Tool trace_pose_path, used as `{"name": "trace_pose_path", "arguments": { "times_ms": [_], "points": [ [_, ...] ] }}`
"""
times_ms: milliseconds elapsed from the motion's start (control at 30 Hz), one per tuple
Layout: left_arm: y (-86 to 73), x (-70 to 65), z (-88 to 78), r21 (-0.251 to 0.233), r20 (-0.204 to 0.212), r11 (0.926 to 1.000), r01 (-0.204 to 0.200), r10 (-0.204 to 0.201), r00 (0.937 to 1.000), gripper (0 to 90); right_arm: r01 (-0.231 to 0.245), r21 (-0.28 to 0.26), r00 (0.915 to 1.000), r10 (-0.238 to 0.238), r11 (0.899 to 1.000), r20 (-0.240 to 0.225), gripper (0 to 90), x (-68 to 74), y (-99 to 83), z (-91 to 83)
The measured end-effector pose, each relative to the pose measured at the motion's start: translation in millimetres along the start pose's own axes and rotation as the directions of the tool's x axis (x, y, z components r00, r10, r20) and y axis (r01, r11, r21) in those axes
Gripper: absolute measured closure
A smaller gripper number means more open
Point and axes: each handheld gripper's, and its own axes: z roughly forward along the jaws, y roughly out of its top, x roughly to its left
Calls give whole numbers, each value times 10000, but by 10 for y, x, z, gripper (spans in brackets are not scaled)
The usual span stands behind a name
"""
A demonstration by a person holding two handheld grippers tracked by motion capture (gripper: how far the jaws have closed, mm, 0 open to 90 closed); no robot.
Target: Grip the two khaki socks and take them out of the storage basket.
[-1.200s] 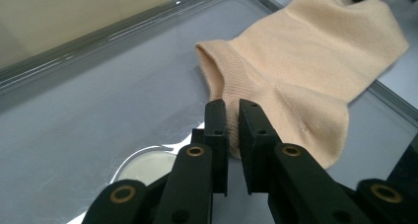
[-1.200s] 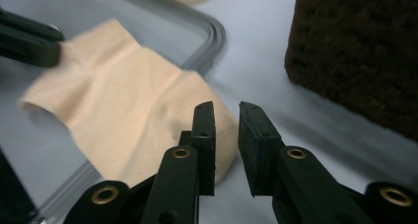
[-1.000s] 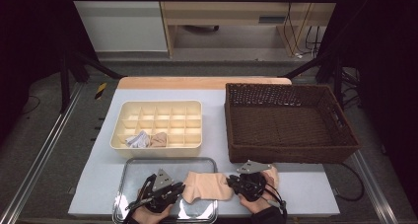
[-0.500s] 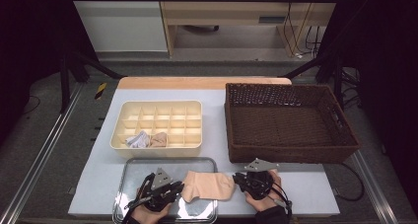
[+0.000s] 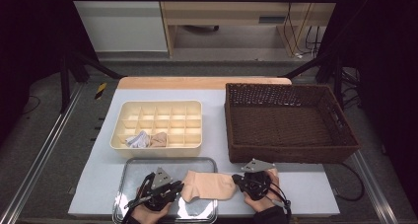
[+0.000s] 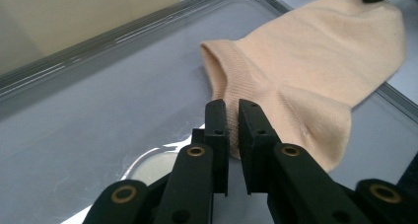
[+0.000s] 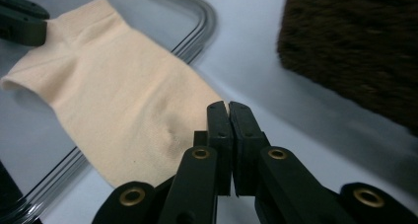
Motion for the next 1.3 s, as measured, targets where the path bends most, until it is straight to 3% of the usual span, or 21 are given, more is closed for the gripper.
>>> {"name": "trace_pose_path", "arguments": {
  "times_ms": [267, 467, 567, 733, 1000, 1167, 1300],
  "points": [
    [22, 28, 25, -42, -212, 10000, -65, 64, 9998, 816, -25, 389, 9987, 6, 9992, 500, 876, -17, -9, 89],
    [22, 55, 9, -180, -182, 9998, 88, -91, 9998, 738, -369, -285, 9990, 376, 9989, 238, 811, -46, 4, -24],
    [31, 66, -45, -429, -199, 9990, 86, -94, 9998, 702, -510, -608, 9979, 533, 9968, 371, 811, -98, 9, -128],
    [52, 78, -148, -710, -503, 9971, -256, 221, 9985, 614, -757, -895, 9945, 817, 9931, 650, 827, -223, -45, -284],
    [54, 132, -247, -957, -638, 9940, -527, 467, 9969, 580, -1102, -692, 9862, 1178, 9915, 1167, 824, -345, -169, -426],
    [29, 138, -259, -1165, -685, 9920, -484, 406, 9968, 550, -1198, -537, 9753, 1276, 9913, 1801, 696, -390, -228, -411],
    [9, 158, -239, -1155, -603, 9931, -209, 140, 9981, 509, -1180, -409, 9678, 1241, 9922, 2190, 658, -421, -231, -362]
  ]
}}
